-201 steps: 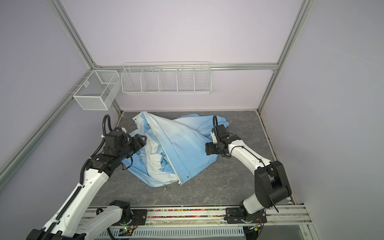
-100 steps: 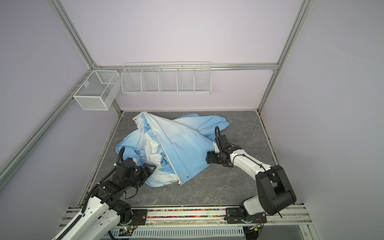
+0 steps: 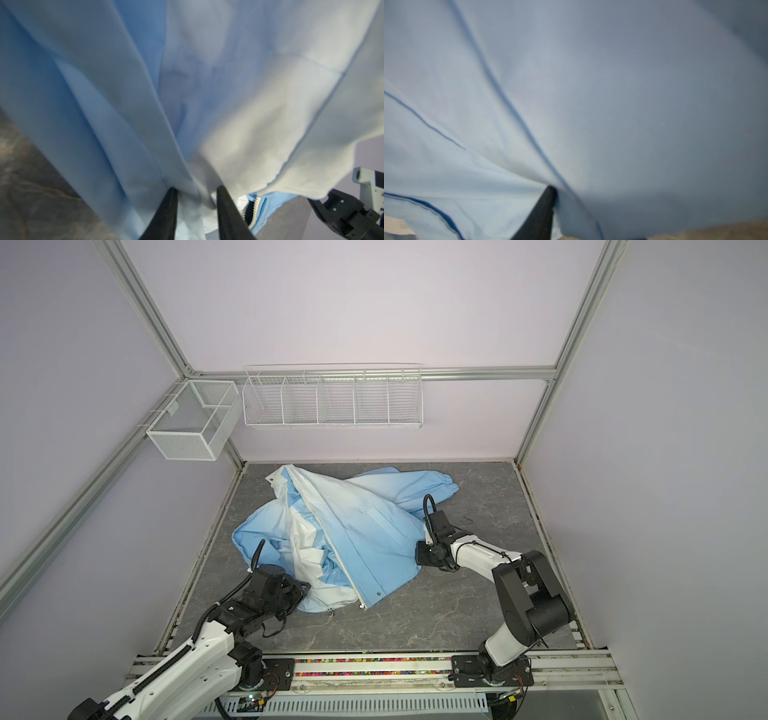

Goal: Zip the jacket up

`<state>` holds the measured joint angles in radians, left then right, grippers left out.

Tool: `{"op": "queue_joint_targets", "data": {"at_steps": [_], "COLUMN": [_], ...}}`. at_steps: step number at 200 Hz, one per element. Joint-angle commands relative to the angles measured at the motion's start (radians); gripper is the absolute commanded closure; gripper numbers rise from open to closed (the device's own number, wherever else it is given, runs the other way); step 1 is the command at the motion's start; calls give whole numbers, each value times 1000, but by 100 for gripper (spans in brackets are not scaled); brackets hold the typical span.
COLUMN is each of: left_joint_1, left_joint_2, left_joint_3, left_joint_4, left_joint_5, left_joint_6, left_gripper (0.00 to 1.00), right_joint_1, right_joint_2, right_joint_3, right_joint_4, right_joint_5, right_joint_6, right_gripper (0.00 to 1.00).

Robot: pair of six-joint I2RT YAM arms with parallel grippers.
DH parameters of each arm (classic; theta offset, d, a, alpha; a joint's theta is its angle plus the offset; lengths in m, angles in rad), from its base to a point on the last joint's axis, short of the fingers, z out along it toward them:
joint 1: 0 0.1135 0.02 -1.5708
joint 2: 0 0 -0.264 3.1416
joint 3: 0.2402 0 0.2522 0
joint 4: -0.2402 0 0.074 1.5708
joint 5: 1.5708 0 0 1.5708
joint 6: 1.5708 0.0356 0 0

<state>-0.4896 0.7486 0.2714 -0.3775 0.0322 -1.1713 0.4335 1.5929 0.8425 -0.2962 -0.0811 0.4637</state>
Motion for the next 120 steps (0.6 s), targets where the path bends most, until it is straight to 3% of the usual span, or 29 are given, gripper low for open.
{"op": "queue_joint_targets", "data": {"at_steps": [1,13,22,69,120], "left_joint_1": [3,11,24,138,175], "left_joint_2": [-24,-45,-55,-76,-5], "left_joint_3": [-8,-2,3,76,310], "left_joint_4": [65,50,41,-65,-210], "left_joint_5": [-82,-87,-82,-31,-88], "left_joint_6": [-3,5,15,127,276], "left_gripper": [84,100,100,100,100], "right_joint_1": [-12,-22,-31,-124,-284], "right_joint_2": [-36,-60,-76,-124,-90], "right_joint_3": [30,67,87,171,276], "right_joint_4": [-27,-55,-80,-175,-226], "right_joint_5": [43,51,54,61,53], "right_joint_6": [-1,-16,-29,-92,-124], "right_gripper": [80,88,93,93,93]}}
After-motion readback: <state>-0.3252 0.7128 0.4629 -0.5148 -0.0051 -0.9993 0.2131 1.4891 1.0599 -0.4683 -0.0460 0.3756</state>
